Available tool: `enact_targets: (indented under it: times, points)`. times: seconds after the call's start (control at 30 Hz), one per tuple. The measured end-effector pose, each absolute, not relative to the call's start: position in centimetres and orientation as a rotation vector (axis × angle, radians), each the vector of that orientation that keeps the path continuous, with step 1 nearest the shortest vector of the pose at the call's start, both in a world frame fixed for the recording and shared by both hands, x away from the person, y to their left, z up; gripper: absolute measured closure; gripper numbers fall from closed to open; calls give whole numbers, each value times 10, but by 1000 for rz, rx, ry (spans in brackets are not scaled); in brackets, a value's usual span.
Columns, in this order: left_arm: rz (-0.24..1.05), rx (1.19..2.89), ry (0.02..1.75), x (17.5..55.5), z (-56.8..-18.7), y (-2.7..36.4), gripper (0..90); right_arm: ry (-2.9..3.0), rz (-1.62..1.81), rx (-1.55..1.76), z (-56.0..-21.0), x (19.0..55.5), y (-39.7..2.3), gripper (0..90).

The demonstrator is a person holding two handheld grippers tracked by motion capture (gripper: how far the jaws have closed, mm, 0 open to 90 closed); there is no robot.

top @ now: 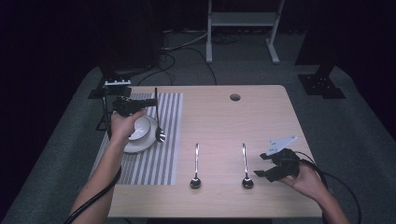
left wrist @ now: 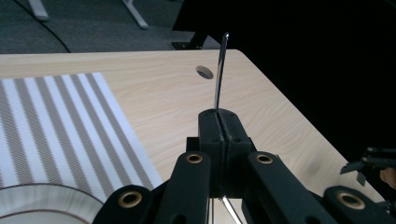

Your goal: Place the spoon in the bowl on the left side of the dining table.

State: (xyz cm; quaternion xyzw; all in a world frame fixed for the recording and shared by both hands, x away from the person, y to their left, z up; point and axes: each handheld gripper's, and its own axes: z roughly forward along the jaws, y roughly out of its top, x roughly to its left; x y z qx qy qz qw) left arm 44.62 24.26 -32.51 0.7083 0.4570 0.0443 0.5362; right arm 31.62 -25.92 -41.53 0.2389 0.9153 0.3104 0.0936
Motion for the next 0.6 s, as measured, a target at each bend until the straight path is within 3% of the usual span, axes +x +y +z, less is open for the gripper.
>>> enact_targets:
  times: [0.6]
  points:
    - [150,1650,1128,450,-320,266,897,2711,916,717,-413,318,-261,296]
